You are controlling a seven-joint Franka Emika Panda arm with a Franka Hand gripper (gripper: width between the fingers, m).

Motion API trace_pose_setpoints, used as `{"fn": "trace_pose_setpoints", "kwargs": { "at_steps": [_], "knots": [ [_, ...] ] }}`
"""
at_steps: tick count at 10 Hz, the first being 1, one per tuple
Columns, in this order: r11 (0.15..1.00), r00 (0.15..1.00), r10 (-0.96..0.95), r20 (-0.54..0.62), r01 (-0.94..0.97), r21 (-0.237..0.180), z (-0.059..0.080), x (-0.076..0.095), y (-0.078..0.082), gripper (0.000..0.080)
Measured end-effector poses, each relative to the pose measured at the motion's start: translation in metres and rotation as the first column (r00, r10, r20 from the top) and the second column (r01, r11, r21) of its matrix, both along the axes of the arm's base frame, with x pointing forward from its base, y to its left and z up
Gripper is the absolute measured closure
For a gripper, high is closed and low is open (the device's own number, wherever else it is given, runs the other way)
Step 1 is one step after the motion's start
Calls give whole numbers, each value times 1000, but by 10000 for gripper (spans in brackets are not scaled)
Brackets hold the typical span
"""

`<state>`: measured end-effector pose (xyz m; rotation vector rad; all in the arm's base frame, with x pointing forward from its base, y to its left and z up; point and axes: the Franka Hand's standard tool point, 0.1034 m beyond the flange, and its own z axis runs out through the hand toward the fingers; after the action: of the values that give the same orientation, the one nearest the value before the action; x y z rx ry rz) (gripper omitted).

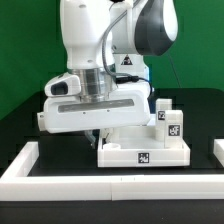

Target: Assemble square table

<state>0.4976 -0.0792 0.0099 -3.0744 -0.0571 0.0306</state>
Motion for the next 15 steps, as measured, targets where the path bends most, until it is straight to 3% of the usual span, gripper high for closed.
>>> {"fn": "trace_pose_setpoints", "kwargs": {
  "at_steps": [2,4,5,7,8,10,11,13,15],
  "knots": [
    [990,990,144,-3,-144,-2,0,0,-2,740],
    [903,902,431,16,-430,-16,7,30,-8,740],
    [837,836,547,29,-546,-37,7,32,-12,740],
    [798,798,602,17,-601,-40,5,29,-14,740],
    [744,745,667,5,-666,-49,6,31,-12,740],
    [576,577,816,10,-813,-87,13,60,28,740],
    [457,458,889,8,-884,-102,14,67,41,740],
    [381,384,923,-6,-920,-95,11,62,28,740],
    [267,270,962,-26,-959,-92,10,61,24,740]
  ]
}}
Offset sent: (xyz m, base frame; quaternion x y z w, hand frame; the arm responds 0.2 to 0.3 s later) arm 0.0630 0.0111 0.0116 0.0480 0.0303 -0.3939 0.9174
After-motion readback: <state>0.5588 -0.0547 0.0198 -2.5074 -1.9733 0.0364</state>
